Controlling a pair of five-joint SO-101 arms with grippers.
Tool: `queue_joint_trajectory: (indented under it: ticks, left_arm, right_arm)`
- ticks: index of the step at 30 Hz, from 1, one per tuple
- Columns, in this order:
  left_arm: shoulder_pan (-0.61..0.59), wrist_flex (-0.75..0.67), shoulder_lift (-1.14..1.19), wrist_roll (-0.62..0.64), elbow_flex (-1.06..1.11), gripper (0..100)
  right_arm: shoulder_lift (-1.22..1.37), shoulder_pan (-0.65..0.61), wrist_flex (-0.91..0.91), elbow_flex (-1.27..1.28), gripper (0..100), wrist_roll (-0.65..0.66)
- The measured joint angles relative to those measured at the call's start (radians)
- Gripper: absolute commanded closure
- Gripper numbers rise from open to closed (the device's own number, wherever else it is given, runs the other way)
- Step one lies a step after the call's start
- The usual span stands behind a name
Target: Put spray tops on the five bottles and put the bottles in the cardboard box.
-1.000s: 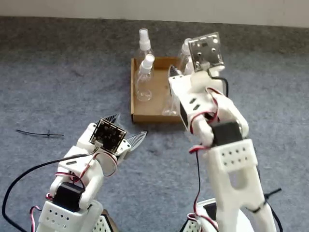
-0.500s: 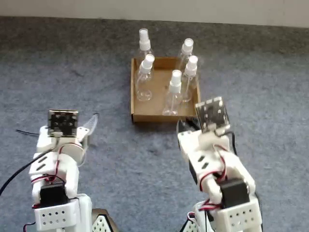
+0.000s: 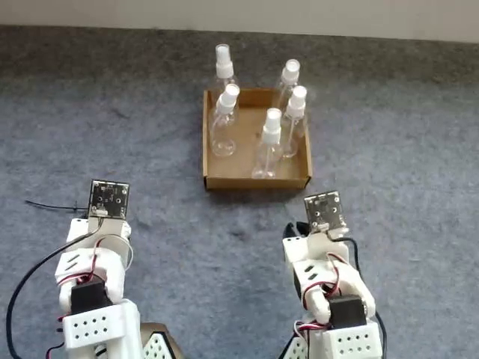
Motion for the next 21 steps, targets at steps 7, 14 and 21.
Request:
queue_joint_trajectory:
  ticks: [7,14,21]
  left_arm:
    - [0.0,0.164,0.0,0.0,0.0,99]
    - [0.0,0.321,0.0,-0.003,0.0,99]
    - [0.0,0.322,0.0,-0.003,0.0,99]
  right_arm:
    - [0.002,0.009,0.005,0.006,99.4,0.0]
    - [0.0,0.012,0.239,0.006,99.4,0.0]
    - [0.0,0.012,0.269,0.006,99.4,0.0]
